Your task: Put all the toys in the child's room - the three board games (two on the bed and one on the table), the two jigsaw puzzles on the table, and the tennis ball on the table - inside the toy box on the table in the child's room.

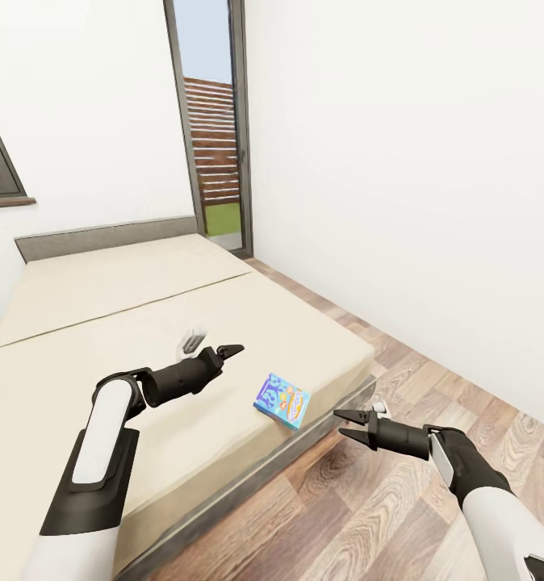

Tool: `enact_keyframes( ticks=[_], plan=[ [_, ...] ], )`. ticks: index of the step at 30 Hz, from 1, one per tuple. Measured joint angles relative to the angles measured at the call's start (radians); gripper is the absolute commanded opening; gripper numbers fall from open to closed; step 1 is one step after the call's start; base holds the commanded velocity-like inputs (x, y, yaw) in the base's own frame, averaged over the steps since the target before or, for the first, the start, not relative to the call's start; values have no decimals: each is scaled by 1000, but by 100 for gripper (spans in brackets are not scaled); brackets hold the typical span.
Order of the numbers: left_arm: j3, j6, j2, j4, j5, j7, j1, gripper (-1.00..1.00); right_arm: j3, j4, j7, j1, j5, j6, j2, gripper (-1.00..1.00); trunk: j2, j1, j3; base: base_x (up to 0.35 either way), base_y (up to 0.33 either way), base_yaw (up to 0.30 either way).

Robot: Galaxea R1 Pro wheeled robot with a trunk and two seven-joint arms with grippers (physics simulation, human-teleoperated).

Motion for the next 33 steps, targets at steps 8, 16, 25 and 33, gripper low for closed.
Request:
enact_keyframes(
  ticks=[8, 16, 25, 33],
  plan=[
    [0, 0, 0, 0, 0, -1, 0, 100, -1, 0, -3, -16, 0, 0, -1, 100, 0, 0, 0, 0, 0, 0],
    [0, 0, 1, 0, 0, -4, 0, 100, -7, 0, -5, -31, 1, 0, -7, 100, -56, 31, -25, 0, 0, 0],
    [0, 1, 1, 1, 0, -9, 0, 100, -62, -1, -32, -73, 0, -10, -24, 100, -56, 31, -25, 0, 0, 0],
    [-1, 1, 1, 2, 0, -12, 0, 100, -101, -1, -79, -92, -1, -28, -30, 100, -56, 31, -25, 0, 0, 0]
  ],
)
